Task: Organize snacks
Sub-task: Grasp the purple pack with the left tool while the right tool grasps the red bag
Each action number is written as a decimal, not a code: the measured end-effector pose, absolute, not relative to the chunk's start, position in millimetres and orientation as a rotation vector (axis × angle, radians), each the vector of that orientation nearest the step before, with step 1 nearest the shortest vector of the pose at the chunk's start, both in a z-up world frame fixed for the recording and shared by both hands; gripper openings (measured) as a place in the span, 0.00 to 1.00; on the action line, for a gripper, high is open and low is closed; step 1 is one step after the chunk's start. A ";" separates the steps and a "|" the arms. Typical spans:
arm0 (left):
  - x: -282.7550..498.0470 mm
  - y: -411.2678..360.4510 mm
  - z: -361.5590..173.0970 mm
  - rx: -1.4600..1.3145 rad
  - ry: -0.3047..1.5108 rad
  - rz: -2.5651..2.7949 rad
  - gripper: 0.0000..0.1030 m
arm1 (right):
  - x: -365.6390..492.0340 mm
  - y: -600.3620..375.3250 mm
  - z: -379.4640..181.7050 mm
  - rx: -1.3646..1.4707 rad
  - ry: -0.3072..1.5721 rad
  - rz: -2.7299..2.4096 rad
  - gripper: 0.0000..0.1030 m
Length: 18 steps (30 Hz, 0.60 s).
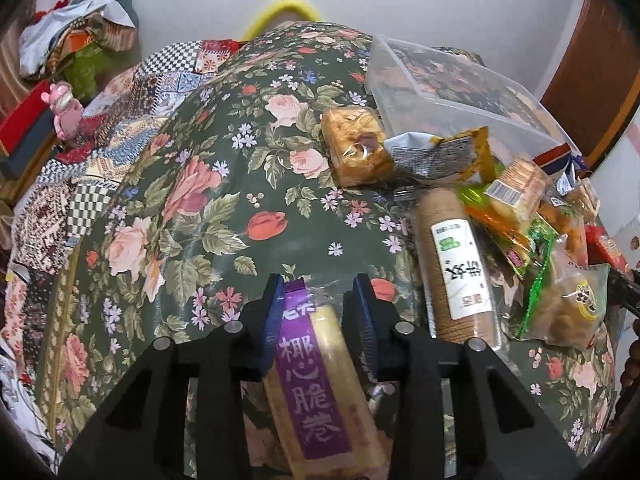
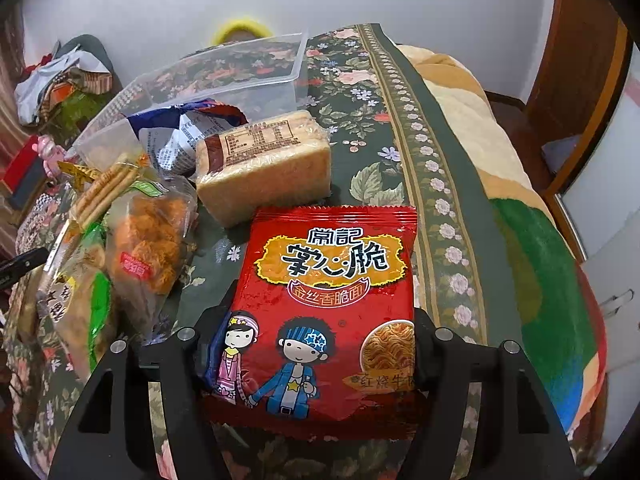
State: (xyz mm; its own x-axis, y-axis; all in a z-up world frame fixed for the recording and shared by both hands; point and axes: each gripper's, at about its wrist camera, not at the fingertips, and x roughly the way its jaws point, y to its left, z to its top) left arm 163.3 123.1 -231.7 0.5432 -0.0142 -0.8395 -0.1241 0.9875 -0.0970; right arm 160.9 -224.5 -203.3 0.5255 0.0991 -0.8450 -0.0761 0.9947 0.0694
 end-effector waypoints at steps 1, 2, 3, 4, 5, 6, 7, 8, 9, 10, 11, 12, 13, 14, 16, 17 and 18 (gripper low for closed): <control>160.9 122.6 -229.3 -0.151 0.997 0.065 0.41 | 159.0 -225.8 -200.6 0.027 1.005 0.104 0.62; 156.8 123.3 -226.1 -0.155 0.994 0.067 0.52 | 157.7 -227.4 -198.4 0.028 0.998 0.104 0.62; 151.7 124.8 -223.0 -0.161 0.988 0.075 0.63 | 155.3 -228.8 -194.9 0.029 0.988 0.103 0.62; 147.8 125.9 -221.2 -0.163 0.983 0.079 0.66 | 152.9 -229.7 -191.9 0.029 0.978 0.101 0.62; 142.5 127.5 -219.2 -0.163 0.980 0.085 0.68 | 150.7 -230.2 -188.9 0.027 0.969 0.100 0.62; 138.6 128.7 -218.4 -0.163 0.984 0.089 0.68 | 148.0 -230.7 -185.9 0.026 0.960 0.099 0.62; 133.7 130.6 -219.3 -0.166 0.994 0.091 0.68 | 144.9 -231.3 -182.4 0.027 0.950 0.098 0.62; 130.6 132.3 -220.7 -0.174 1.002 0.092 0.68 | 142.7 -231.8 -179.4 0.030 0.941 0.098 0.62; 127.8 134.4 -223.5 -0.187 1.014 0.091 0.68 | 140.1 -232.5 -175.7 0.034 0.932 0.099 0.62; 125.5 136.7 -228.7 -0.208 1.036 0.082 0.68 | 138.5 -233.0 -173.1 0.037 0.926 0.099 0.62; 124.2 137.1 -232.8 -0.223 1.052 0.072 0.68 | 136.2 -233.8 -170.0 0.042 0.917 0.102 0.62; 122.6 136.3 -237.3 -0.235 1.067 0.063 0.68 | 134.3 -233.9 -168.1 0.045 0.912 0.103 0.62; 121.4 134.5 -242.9 -0.244 1.084 0.052 0.68 | 133.9 -234.8 -166.0 0.048 0.907 0.105 0.62; 121.1 132.8 -246.9 -0.251 1.096 0.042 0.68 | 132.9 -234.9 -163.6 0.051 0.902 0.106 0.62; 120.2 129.6 -253.5 -0.261 1.105 0.036 0.68 | 132.7 -235.4 -160.1 0.055 0.892 0.109 0.62; 119.8 127.8 -253.7 -0.249 1.095 0.041 0.65 | 132.6 -235.4 -159.1 0.055 0.888 0.110 0.62; 119.2 125.6 -253.3 -0.232 1.085 0.045 0.55 | 132.2 -234.9 -157.7 0.054 0.884 0.111 0.62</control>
